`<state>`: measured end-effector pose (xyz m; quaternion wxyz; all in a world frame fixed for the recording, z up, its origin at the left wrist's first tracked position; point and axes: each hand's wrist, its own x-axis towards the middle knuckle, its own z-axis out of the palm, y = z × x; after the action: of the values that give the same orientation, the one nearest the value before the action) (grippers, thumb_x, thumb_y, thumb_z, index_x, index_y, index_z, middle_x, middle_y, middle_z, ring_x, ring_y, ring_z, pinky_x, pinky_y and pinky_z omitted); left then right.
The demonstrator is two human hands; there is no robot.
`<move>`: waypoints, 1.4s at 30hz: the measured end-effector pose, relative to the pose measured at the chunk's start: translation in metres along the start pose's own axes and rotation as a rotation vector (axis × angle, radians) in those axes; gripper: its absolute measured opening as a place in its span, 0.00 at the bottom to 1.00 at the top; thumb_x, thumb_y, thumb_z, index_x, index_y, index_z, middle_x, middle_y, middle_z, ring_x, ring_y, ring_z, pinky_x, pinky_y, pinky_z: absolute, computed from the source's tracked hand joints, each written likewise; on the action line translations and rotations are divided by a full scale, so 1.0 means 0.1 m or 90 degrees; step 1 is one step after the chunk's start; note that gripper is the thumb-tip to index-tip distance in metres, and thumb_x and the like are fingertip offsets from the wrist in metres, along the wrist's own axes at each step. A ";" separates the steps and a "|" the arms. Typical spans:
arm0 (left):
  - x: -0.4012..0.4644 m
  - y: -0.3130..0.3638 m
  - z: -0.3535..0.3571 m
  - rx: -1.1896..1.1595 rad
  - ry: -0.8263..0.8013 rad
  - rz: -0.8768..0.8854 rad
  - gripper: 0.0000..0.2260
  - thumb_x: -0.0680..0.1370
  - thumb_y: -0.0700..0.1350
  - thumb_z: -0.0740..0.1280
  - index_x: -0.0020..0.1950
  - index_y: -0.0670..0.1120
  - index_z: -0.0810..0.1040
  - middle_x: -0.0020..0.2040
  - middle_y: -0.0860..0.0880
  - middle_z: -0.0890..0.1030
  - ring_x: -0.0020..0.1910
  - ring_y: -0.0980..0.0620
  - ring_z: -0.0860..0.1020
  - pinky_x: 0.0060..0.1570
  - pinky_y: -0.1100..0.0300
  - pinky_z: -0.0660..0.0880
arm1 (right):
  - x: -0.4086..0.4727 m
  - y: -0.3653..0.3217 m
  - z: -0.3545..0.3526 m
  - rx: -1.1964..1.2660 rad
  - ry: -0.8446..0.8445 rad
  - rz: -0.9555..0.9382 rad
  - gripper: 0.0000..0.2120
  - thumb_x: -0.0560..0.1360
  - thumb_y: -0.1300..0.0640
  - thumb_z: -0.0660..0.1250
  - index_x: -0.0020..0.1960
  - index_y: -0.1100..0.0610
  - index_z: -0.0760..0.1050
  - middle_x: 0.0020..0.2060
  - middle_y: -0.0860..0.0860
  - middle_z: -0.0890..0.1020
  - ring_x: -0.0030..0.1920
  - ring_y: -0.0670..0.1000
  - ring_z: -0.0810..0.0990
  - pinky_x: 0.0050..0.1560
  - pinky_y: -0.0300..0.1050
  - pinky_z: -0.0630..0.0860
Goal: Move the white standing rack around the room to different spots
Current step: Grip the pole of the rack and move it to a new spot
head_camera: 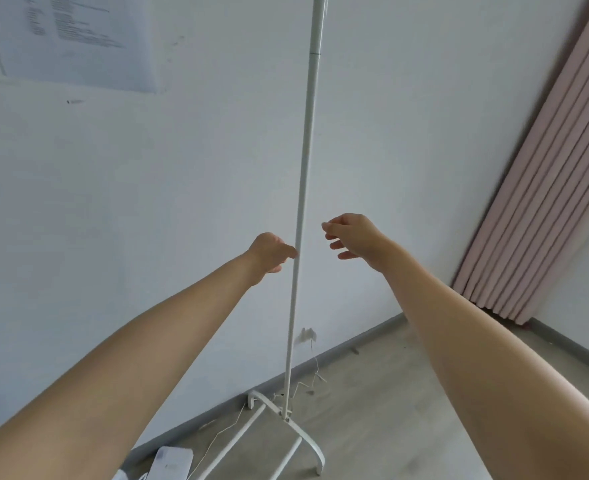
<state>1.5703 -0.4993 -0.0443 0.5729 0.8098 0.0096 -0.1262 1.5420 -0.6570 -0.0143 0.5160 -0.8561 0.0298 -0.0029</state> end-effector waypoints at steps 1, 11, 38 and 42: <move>0.11 0.04 0.03 0.004 0.011 -0.012 0.12 0.73 0.37 0.65 0.33 0.45 0.64 0.36 0.47 0.65 0.46 0.45 0.68 0.52 0.57 0.70 | 0.15 0.01 -0.03 -0.009 -0.017 0.001 0.18 0.76 0.51 0.62 0.59 0.63 0.72 0.48 0.53 0.75 0.48 0.51 0.74 0.50 0.47 0.73; 1.07 0.18 0.40 0.033 0.039 0.001 0.16 0.72 0.42 0.68 0.57 0.43 0.68 0.48 0.49 0.73 0.53 0.48 0.72 0.51 0.59 0.68 | 1.28 -0.25 -0.09 0.063 -0.126 -0.130 0.20 0.77 0.46 0.58 0.64 0.56 0.67 0.53 0.51 0.73 0.55 0.50 0.72 0.58 0.43 0.66; 1.06 0.40 2.28 0.023 -0.230 0.029 0.07 0.70 0.44 0.66 0.40 0.41 0.73 0.17 0.53 0.67 0.26 0.51 0.67 0.44 0.56 0.70 | 0.66 0.74 -1.24 0.107 0.147 -0.067 0.19 0.78 0.50 0.58 0.31 0.57 0.64 0.22 0.47 0.72 0.25 0.48 0.73 0.37 0.41 0.73; 0.84 0.59 2.85 0.029 -0.241 0.048 0.08 0.72 0.44 0.66 0.44 0.40 0.74 0.24 0.49 0.67 0.27 0.52 0.67 0.40 0.58 0.70 | 0.36 0.99 -1.79 0.087 0.159 -0.085 0.17 0.78 0.56 0.58 0.31 0.57 0.64 0.26 0.51 0.72 0.28 0.49 0.74 0.39 0.41 0.73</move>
<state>1.6061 -0.7956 -0.0966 0.5502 0.7842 -0.1317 -0.2551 1.5669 -0.8629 -0.0188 0.5640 -0.8121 0.0365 -0.1453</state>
